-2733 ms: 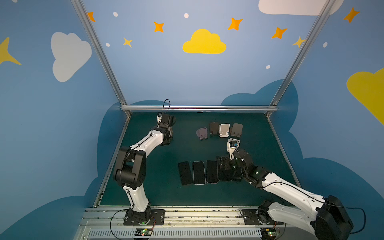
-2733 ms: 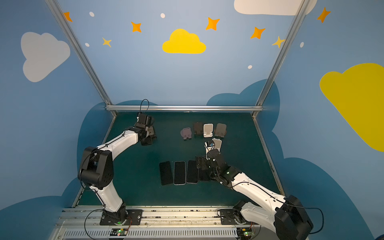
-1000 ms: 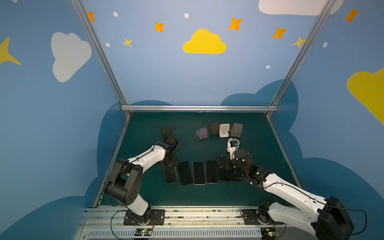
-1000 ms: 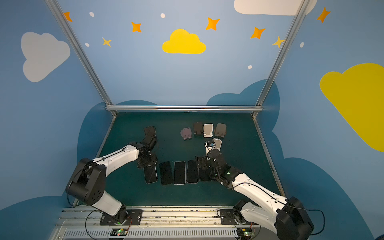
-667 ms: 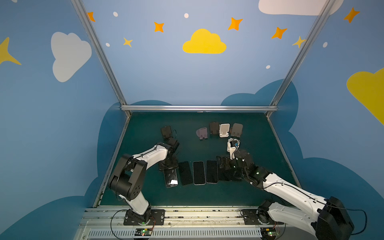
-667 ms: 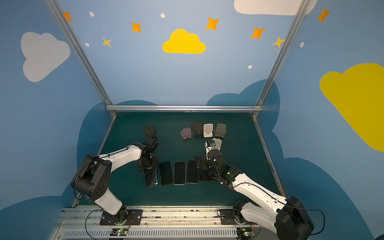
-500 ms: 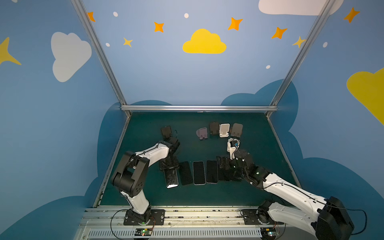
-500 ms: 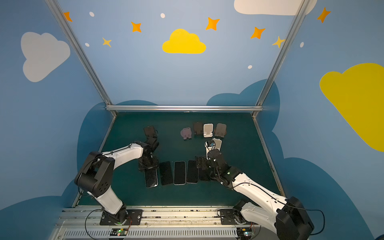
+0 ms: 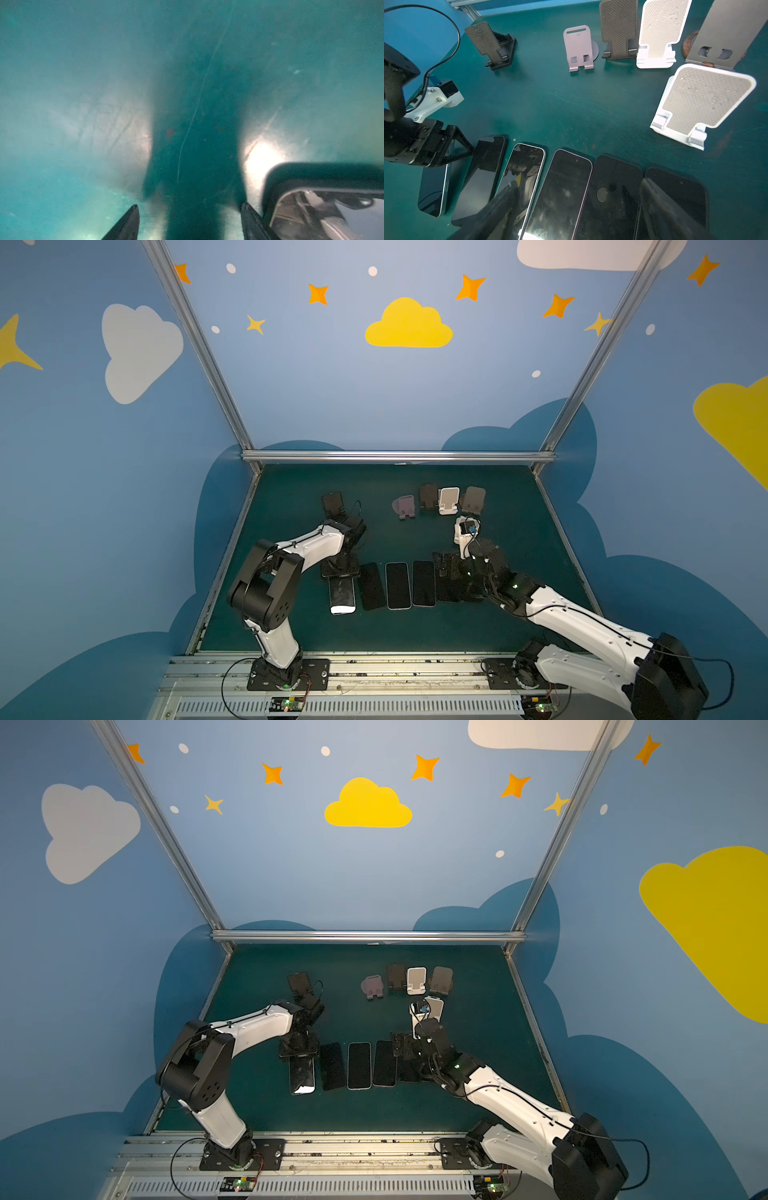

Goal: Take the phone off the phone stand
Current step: 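Lower the dark phone flat at the end of the phone row and open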

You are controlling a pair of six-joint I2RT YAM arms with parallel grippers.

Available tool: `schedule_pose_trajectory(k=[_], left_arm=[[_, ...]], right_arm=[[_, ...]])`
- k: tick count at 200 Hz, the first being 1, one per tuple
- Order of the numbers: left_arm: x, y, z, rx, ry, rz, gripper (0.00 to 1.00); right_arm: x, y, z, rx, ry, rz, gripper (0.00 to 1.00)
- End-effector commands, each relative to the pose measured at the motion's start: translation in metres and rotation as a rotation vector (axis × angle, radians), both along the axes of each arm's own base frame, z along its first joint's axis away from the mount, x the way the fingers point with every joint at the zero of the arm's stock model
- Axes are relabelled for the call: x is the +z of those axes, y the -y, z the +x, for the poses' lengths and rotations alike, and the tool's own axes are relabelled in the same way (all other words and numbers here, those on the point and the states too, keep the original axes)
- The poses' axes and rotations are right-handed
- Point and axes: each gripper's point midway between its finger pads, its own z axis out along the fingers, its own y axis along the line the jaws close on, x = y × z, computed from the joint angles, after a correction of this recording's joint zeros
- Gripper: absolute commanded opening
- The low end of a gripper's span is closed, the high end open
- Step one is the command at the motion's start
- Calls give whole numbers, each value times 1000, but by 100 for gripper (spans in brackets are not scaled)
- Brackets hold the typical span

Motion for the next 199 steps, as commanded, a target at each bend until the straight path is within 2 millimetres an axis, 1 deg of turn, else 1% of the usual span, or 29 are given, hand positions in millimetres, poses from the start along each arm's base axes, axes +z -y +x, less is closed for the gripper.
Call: schedule_pose_trajectory(k=[1, 32, 65, 82, 127, 179, 199], left_arm=[[-35, 1, -5, -40, 0, 75, 63], [-41, 1, -2, -43, 36, 104, 65], [-45, 7, -4, -16, 59, 66, 69], [-49, 12, -5, -2, 65, 29, 70], [-72, 14, -15, 47, 71, 9, 74], [-83, 16, -24, 45, 72, 20, 80], [-90, 18, -27, 44, 65, 17, 81]], right_arm=[[3, -3, 1, 8, -2, 4, 91], [2, -5, 1, 17, -12, 3, 91], [0, -6, 1, 23, -20, -2, 91], [-1, -7, 1, 26, -24, -3, 91], [-1, -9, 0, 37, -35, -5, 91], [-2, -11, -1, 47, -41, -3, 91], [-3, -11, -1, 47, -43, -5, 91]])
